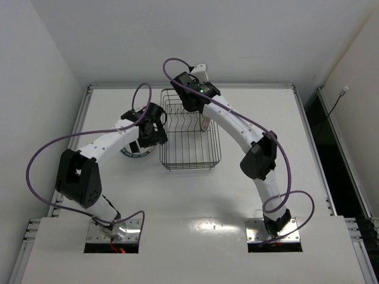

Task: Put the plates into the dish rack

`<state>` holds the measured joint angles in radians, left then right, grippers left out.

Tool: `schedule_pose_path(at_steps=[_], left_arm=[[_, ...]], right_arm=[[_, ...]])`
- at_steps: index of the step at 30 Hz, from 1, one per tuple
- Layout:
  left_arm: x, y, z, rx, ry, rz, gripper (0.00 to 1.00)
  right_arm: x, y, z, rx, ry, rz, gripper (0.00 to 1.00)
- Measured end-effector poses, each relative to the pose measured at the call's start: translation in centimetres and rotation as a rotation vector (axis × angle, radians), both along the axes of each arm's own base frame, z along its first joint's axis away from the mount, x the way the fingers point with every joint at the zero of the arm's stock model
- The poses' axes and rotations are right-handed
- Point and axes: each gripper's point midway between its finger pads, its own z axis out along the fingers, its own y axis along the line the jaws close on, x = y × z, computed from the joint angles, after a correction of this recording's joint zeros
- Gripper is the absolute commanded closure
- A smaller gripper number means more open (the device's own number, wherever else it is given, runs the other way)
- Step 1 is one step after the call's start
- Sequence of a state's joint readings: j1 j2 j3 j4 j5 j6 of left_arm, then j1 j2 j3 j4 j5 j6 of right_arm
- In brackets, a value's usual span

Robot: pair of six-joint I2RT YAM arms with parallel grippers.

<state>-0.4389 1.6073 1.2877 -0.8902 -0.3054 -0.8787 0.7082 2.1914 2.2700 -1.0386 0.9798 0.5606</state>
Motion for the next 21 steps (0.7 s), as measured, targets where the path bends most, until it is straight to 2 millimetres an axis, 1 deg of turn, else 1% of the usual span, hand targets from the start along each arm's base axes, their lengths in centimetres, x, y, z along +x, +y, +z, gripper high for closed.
schedule_pose_path(at_steps=[2, 7, 8, 17, 21], left_arm=[[-0.4, 0.5, 0.5, 0.009, -0.008, 0.009, 0.00], [-1.5, 1.4, 1.0, 0.021, -0.020, 0.030, 0.00], [-1.6, 1.4, 1.0, 0.020, -0.020, 0.032, 0.00], [-1.8, 1.5, 1.0, 0.020, -0.020, 0.036, 0.00], [-1.8, 1.5, 0.9, 0.015, -0.018, 0.048, 0.00]], right_arm=[[0.6, 0.2, -0.5, 0.010, -0.002, -0.002, 1.00], [1.4, 1.0, -3.4, 0.024, 0.046, 0.011, 1.00], [1.5, 1.0, -3.8, 0.024, 0.049, 0.009, 1.00], [1.6, 1.3, -3.9, 0.062, 0.036, -0.006, 1.00], [1.3, 1.3, -3.7, 0.085, 0.039, -0.021, 1.00]])
